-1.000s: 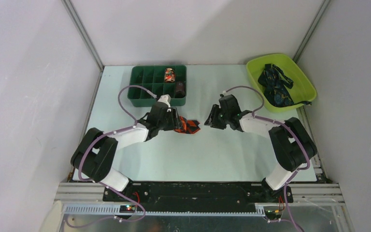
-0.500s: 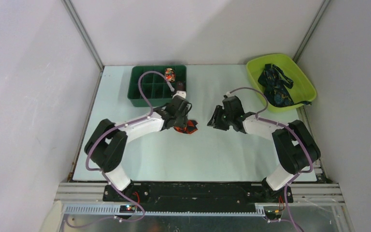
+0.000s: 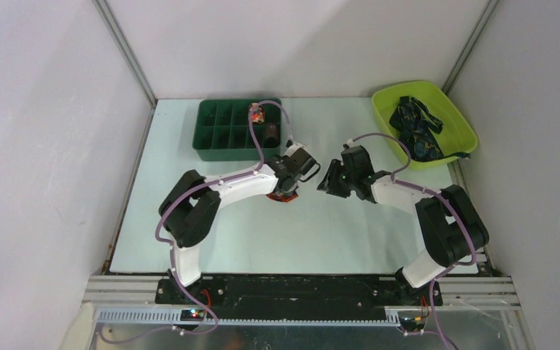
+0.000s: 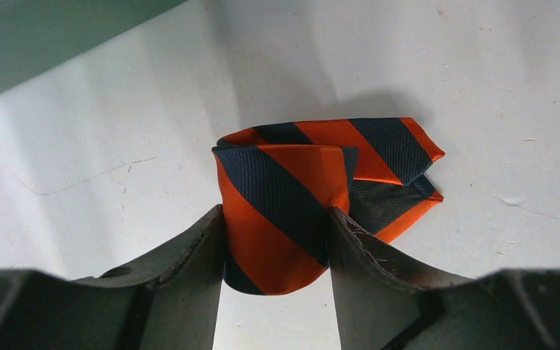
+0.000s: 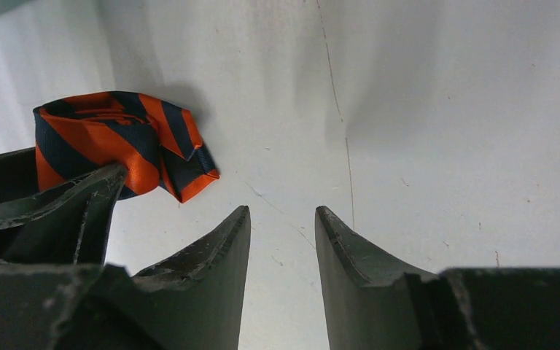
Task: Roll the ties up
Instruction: Roll the tie at the center of the board.
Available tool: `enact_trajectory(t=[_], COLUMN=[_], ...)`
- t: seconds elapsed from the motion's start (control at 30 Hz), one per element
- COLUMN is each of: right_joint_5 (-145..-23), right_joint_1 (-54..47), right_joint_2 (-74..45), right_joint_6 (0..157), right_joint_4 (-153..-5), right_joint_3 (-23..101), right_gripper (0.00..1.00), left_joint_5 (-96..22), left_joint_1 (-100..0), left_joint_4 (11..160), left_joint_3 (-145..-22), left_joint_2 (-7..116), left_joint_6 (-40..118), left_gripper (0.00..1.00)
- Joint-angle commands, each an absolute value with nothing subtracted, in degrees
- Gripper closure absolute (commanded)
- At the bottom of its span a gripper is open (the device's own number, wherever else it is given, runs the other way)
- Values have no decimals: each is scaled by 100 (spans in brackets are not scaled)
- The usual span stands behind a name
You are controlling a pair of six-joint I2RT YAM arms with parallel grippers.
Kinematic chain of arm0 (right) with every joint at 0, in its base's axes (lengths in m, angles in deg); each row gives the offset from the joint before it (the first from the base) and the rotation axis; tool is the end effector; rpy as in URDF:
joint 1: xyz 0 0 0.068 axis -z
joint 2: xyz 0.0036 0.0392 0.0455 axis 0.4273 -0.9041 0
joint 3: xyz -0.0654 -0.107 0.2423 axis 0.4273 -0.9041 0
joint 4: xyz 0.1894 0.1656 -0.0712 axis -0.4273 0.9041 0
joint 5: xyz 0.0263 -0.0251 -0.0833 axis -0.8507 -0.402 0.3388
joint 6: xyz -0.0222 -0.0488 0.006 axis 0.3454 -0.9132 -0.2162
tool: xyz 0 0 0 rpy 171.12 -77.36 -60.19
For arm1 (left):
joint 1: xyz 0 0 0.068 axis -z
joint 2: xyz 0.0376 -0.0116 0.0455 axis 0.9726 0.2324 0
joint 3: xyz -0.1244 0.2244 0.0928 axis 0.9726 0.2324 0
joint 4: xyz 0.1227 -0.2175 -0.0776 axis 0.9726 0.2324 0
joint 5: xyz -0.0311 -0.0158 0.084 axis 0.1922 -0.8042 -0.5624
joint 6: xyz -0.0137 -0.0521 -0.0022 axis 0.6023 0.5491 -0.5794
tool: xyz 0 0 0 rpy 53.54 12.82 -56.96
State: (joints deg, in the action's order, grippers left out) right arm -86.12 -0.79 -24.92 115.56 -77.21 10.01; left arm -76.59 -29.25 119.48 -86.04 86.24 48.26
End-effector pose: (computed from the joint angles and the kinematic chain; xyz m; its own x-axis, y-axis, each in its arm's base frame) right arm 0.2814 0.1443 0.1659 -0.8467 0.3469 -0.4033 0.0749 0.8283 0.5552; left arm 0.2725 -0.2686 0.1939 -0.7365 0.3577 -0.5741 0.2332 0.9310 0.2809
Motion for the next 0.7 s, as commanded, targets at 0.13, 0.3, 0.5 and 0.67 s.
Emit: enact_trajectory(t=[0.13, 0.3, 0.5, 0.67], right_joint_5=[-8488, -8461, -8421, -8405], right_joint_1=[17, 111, 216, 280], right_joint_2=[-2155, -2033, -1930, -1830], right_joint_6=[11483, 11483, 11476, 11466], right_joint_4=[-7870, -7855, -7803, -7756], right_joint_3=[858, 740, 643, 589], right_gripper=[59, 59, 59, 59], left_joint_5=[-8401, -8427, -8404, -8357], left_joint_1=[-2622, -2486, -2268, -2156], left_joint_4=[12859, 13035, 13193, 13265], left_joint_3=[-9290, -9536, -9746, -9831], left_joint_2=[9254, 9445, 9641, 9728], left_joint_6=[4547, 4510, 4497, 4514], left_gripper=[46, 46, 46, 45])
